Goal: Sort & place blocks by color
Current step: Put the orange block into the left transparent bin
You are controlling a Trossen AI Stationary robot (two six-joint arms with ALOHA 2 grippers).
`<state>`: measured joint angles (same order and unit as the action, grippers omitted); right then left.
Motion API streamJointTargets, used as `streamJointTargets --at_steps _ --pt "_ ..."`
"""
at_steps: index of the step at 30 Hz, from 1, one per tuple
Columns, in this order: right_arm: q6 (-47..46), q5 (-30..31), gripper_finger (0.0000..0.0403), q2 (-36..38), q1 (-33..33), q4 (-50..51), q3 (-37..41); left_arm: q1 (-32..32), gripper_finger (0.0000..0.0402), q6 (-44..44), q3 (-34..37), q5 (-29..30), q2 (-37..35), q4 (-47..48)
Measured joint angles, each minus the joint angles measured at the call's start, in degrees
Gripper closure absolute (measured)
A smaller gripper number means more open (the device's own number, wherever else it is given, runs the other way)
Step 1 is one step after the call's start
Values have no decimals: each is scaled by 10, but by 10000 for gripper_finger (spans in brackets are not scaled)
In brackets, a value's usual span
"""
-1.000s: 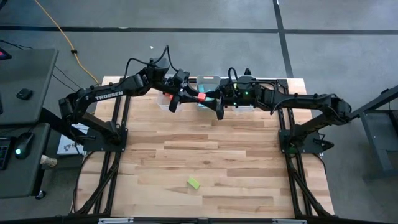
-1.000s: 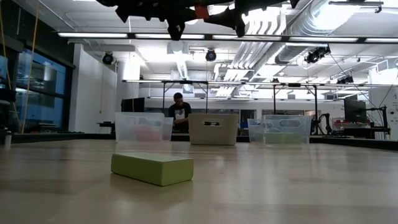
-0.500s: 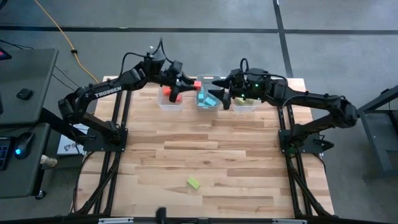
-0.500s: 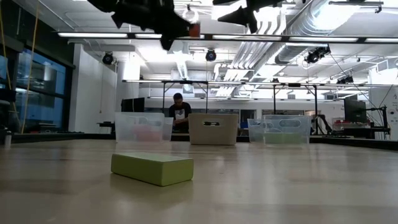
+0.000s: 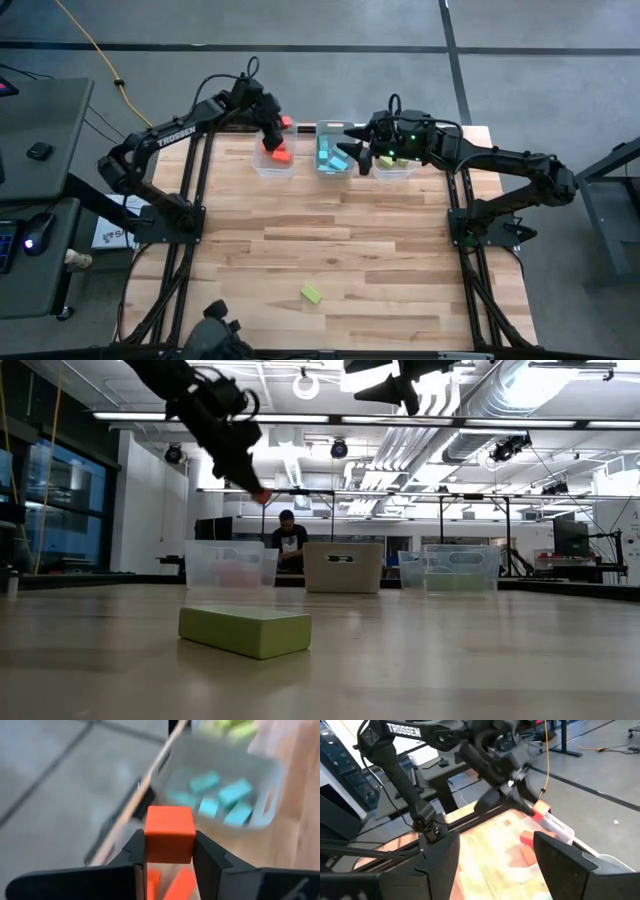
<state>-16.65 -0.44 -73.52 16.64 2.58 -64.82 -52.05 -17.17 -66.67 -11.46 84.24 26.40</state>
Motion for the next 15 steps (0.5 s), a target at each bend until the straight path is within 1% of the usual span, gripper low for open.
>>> streamJointTargets --at_steps 7,15 --pt "0 4 159 0 0 0 0 -12 329 0 0 2 50 95" --pt "-4 5 159 0 0 5 0 -11 328 16 0 2 91 167"
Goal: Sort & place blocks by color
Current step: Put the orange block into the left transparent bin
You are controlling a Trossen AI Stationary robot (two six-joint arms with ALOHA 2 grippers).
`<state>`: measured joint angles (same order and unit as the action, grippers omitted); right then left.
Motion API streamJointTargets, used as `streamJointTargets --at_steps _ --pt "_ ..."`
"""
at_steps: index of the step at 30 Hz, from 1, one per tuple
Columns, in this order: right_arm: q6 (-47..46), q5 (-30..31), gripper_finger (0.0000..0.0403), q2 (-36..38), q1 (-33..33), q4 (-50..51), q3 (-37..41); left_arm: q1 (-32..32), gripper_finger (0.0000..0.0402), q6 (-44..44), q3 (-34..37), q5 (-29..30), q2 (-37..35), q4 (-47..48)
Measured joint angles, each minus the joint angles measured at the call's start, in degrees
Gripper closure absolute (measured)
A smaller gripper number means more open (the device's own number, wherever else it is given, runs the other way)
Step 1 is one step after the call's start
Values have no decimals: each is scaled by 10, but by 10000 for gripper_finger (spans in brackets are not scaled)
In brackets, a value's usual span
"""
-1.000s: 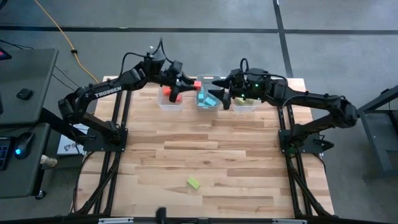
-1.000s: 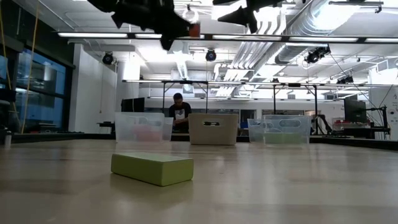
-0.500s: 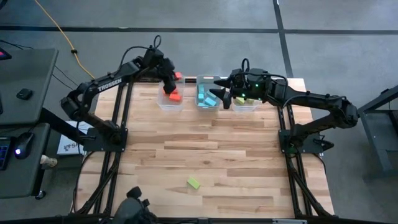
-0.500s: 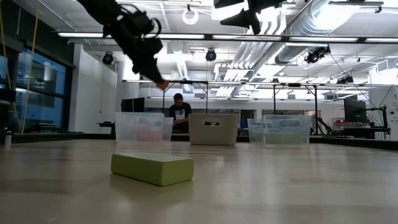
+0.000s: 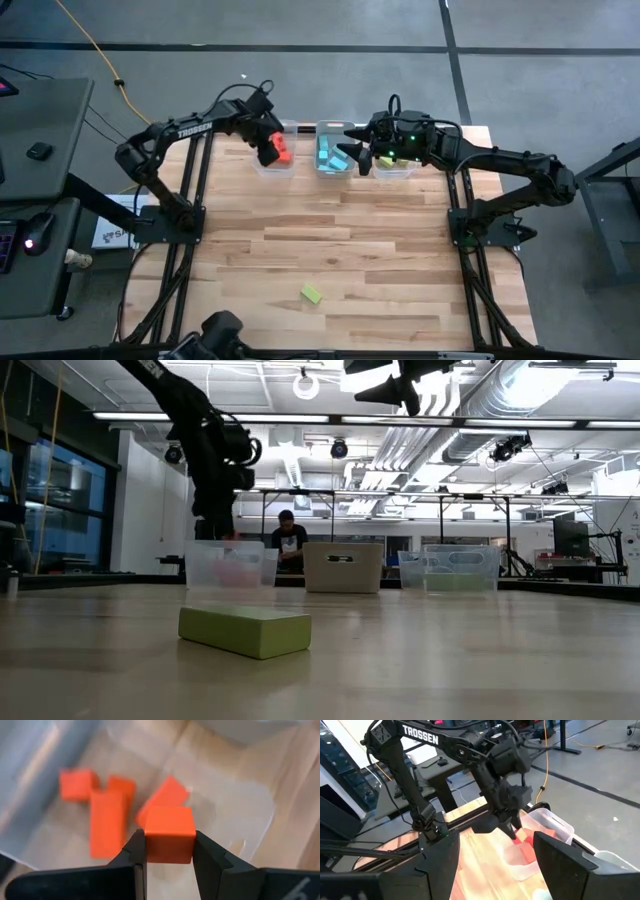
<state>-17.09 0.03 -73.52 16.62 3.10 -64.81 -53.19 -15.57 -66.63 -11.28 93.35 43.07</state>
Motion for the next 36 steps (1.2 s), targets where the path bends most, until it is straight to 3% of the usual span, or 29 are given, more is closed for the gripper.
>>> streamJointTargets --at_steps 7,28,36 --pt "-9 0 159 0 0 6 0 3 328 4 0 2 36 60" --pt "-9 0 159 0 0 10 0 8 326 4 0 16 100 62" --pt "-9 0 159 0 0 10 0 21 286 15 0 15 100 49"
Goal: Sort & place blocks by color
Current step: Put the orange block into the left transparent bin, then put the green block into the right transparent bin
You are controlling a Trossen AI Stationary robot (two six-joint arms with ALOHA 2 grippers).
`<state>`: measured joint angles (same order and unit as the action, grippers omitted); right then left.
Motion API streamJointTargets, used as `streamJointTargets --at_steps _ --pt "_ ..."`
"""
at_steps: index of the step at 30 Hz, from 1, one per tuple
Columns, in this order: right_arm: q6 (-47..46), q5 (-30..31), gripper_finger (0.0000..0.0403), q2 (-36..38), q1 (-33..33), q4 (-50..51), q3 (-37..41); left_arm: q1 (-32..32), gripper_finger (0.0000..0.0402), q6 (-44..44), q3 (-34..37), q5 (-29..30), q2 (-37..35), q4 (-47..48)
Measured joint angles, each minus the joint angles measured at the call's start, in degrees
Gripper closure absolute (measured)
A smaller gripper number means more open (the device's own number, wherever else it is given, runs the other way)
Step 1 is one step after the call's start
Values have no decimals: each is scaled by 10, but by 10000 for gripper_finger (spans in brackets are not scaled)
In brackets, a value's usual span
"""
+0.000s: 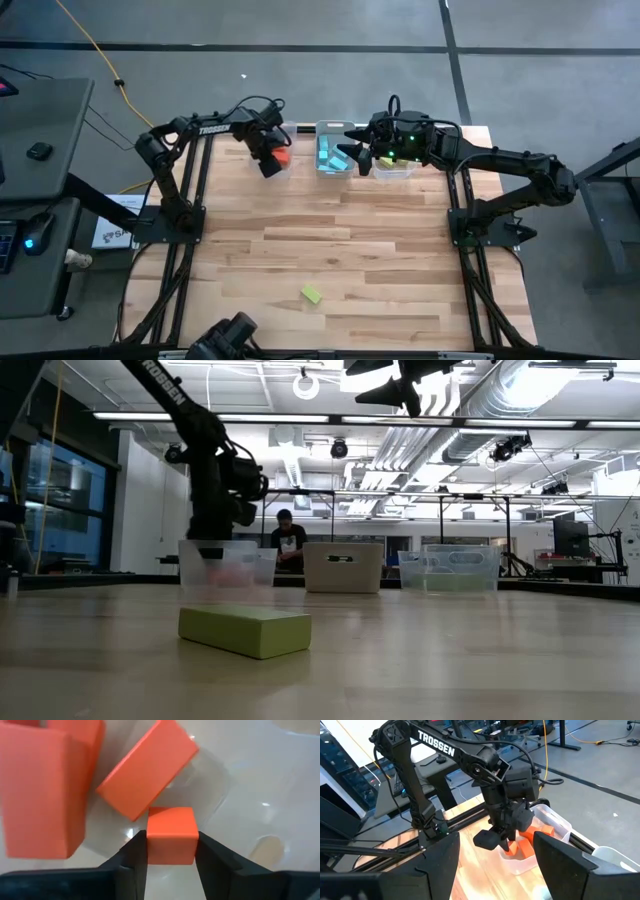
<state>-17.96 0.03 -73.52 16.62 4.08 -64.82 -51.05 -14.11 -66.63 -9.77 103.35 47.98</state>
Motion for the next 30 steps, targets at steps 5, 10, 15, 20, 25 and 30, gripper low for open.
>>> streamJointTargets --at_steps 5,10,15,20,25,30 --pt "0 0 159 0 0 0 0 18 250 1 0 0 0 -8" --pt "2 0 159 0 0 0 0 27 235 5 0 0 0 -7" --pt "2 0 159 0 0 0 0 27 236 26 -11 11 0 7" --pt "4 0 159 0 0 0 0 27 238 25 -61 17 0 43" --pt "-1 -10 159 0 -8 0 0 27 239 18 -133 17 0 101" --pt "-1 -18 159 0 -36 0 0 27 239 -14 -196 17 0 157"
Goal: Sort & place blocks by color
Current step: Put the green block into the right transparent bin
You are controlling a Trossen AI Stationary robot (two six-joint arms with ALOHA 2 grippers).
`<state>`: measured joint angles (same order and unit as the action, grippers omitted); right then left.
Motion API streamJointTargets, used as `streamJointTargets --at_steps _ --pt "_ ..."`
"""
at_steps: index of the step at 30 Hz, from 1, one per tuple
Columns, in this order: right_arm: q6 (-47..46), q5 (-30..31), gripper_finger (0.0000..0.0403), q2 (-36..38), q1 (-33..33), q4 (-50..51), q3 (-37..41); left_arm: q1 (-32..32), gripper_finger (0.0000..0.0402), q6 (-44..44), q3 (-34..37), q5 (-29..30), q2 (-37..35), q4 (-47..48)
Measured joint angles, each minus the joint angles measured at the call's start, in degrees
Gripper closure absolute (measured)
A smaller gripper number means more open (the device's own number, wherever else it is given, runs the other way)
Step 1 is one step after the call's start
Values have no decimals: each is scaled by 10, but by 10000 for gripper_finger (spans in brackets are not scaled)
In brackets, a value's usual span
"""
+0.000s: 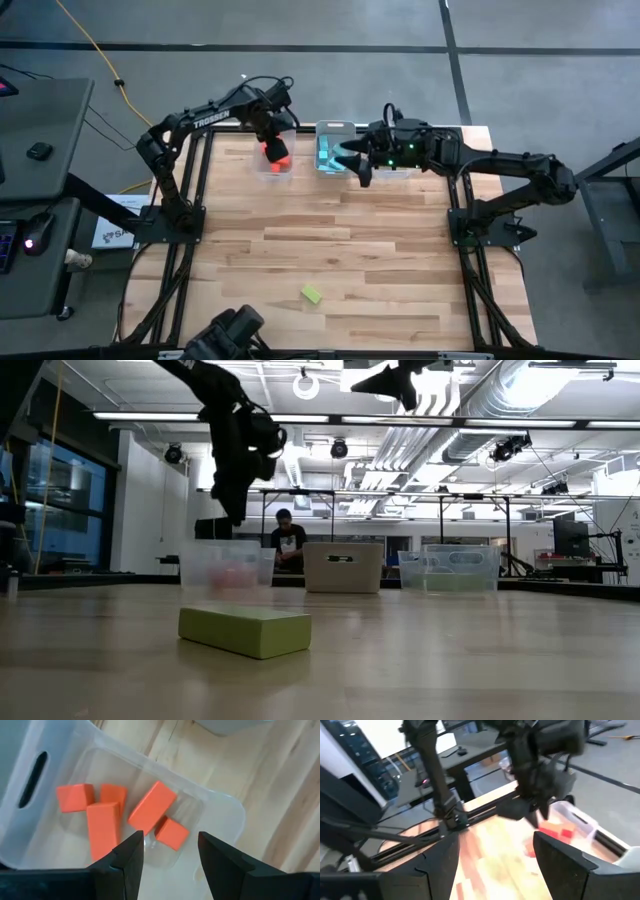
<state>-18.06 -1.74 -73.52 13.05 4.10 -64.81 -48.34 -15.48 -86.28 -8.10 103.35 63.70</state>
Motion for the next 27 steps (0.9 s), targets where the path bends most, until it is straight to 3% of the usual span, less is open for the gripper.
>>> streamJointTargets --at_steps 11,17,27 --pt "-70 24 159 0 -89 0 0 0 239 9 -58 2 -2 104" --pt "-130 74 159 -11 -147 -3 0 0 239 18 -58 2 -3 112" --pt "-161 102 160 -47 -210 -82 0 0 239 20 -58 2 -3 124"
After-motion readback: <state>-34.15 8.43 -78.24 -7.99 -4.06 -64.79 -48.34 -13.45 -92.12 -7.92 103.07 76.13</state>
